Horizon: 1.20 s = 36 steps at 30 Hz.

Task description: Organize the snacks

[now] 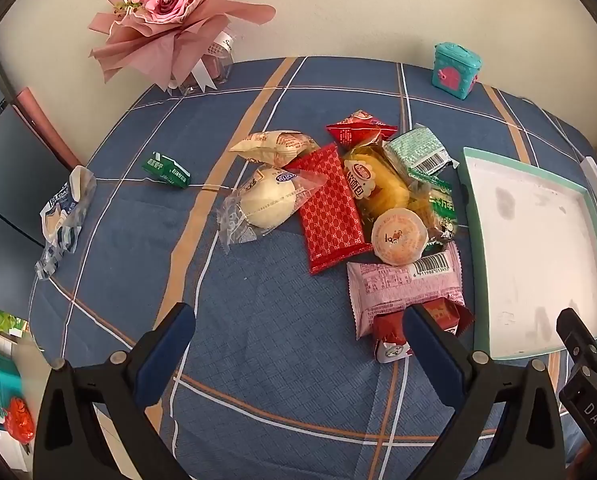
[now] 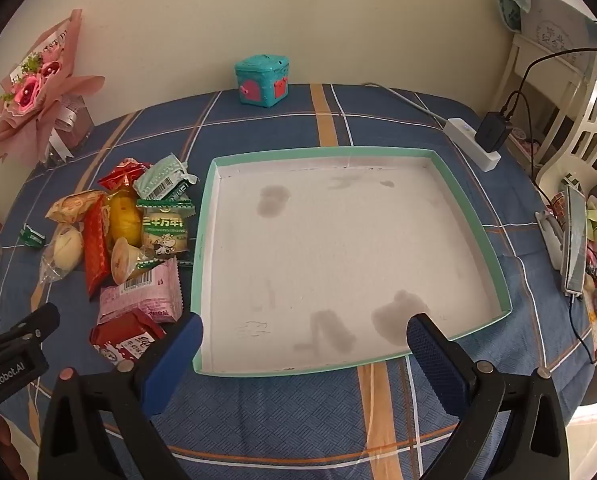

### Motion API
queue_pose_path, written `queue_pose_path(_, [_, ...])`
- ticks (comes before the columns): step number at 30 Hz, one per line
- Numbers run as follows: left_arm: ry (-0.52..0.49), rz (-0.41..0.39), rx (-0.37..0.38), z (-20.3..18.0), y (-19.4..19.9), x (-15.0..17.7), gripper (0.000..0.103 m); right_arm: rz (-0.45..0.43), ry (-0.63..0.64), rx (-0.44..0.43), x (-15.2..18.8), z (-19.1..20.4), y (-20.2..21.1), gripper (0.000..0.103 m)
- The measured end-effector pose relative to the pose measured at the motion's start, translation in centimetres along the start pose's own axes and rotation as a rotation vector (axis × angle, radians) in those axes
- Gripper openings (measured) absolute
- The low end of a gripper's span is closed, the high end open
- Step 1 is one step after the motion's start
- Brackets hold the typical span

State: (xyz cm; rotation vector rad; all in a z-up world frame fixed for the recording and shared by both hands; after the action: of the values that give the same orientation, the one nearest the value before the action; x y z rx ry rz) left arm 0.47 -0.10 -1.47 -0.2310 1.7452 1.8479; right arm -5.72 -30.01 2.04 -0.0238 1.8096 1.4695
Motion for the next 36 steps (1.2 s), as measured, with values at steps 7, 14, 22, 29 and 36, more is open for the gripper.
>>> queue_pose_path(7, [0.002, 0.004, 0.0, 0.03, -0.08, 0.06, 0.103, 0.001, 0.001, 0.0, 0.04, 0.03, -0.03, 0.103])
queue_pose_path(14, [0.004, 0.007, -0.003, 0.03, -0.14, 0.12, 0.103, 0.001, 0.001, 0.0, 0.05, 0.04, -0.02, 0.103])
queue_pose_path(22, [0.001, 0.009, -0.002, 0.11, -0.19, 0.23, 0.103, 0.002, 0.003, -0.001, 0.32, 0.35, -0.09, 0.103])
queue_pose_path(29, [0.001, 0.009, -0.002, 0.12, -0.19, 0.23, 0.103, 0.003, 0.002, 0.0, 0.51, 0.56, -0.14, 0.103])
queue_pose_path(36, [-0.001, 0.011, -0.004, 0.12, -0.2, 0.24, 0.103, 0.003, 0.002, 0.0, 0.55, 0.6, -0.15, 0.103])
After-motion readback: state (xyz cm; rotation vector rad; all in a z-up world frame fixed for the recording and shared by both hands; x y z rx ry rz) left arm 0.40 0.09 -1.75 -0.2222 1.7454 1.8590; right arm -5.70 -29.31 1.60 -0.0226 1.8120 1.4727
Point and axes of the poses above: each gripper's, at about its wrist camera, not at the fingertips, and y roughly against the way its jaws point, z to its left, x to its underside, the point moved 1 cm from there along -y, roughly the way its jaws point, and after that the axes turned 4 degrees about -z, right-handed, at the moved point
